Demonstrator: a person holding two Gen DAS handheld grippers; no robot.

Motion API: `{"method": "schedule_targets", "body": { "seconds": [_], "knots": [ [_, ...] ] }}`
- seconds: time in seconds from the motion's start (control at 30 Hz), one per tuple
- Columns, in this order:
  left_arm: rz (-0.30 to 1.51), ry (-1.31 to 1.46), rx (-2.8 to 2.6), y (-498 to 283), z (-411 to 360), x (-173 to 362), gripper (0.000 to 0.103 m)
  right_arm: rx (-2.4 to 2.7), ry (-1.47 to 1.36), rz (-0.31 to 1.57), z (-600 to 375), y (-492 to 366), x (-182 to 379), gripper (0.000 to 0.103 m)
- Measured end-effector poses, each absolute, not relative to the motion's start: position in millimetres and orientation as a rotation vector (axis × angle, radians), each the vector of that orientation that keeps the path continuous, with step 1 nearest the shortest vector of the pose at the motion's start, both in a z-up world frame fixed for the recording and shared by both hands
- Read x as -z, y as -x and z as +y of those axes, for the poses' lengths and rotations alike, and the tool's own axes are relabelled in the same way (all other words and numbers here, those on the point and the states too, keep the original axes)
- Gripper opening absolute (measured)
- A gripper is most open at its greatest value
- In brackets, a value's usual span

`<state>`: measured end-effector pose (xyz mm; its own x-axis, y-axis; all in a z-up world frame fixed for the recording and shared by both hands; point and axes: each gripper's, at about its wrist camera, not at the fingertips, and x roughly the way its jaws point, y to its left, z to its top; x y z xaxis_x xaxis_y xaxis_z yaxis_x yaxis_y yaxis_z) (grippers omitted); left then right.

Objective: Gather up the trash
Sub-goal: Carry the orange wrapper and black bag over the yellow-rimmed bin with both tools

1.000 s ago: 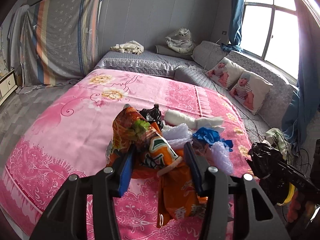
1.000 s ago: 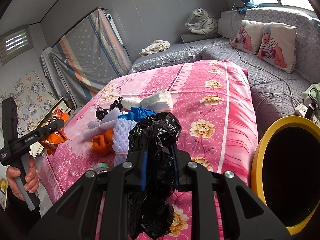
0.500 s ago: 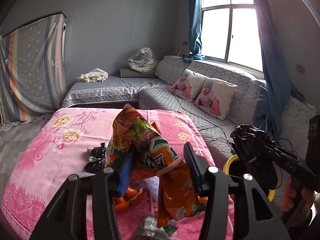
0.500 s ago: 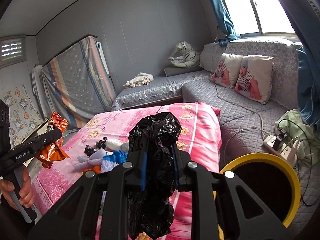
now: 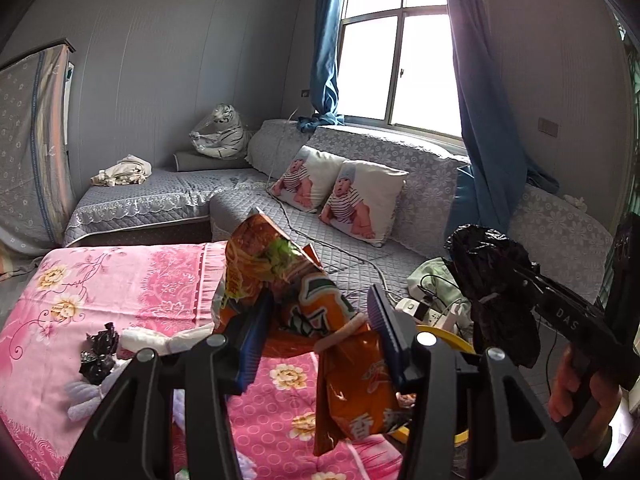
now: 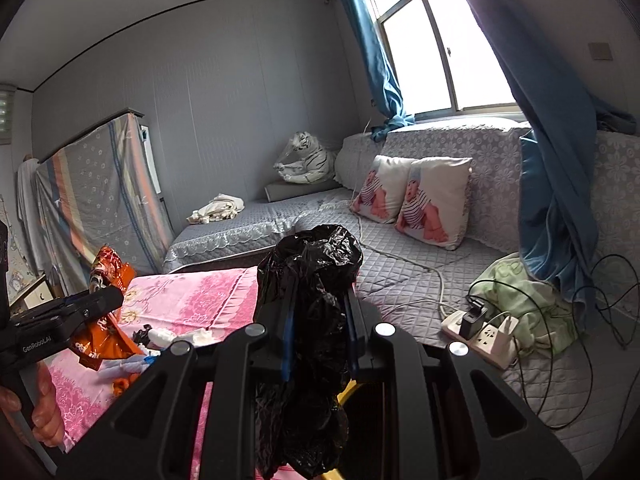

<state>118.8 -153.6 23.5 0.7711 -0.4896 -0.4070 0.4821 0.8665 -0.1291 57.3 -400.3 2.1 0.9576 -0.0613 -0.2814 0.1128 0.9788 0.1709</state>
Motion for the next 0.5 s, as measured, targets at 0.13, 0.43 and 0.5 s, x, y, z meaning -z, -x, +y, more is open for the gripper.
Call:
{"method": "schedule_targets", "body": {
  "seconds": [0.13,0.43,0.5],
  "knots": [
    [0.449,0.02,0.584,-122,-182,-21,0.046,0.138,-0.189,0.27,-420,-55,-4,0.019],
    [0.517,-0.025,0.668,-140,-243,7,0.046,0.223,-0.243,0.313,-465,-61,19,0.019],
    [0.537,-0.045,0.68,-144,-256,16,0.046,0.242,-0.256,0.33,-472,-64,29,0.019]
  ]
}}
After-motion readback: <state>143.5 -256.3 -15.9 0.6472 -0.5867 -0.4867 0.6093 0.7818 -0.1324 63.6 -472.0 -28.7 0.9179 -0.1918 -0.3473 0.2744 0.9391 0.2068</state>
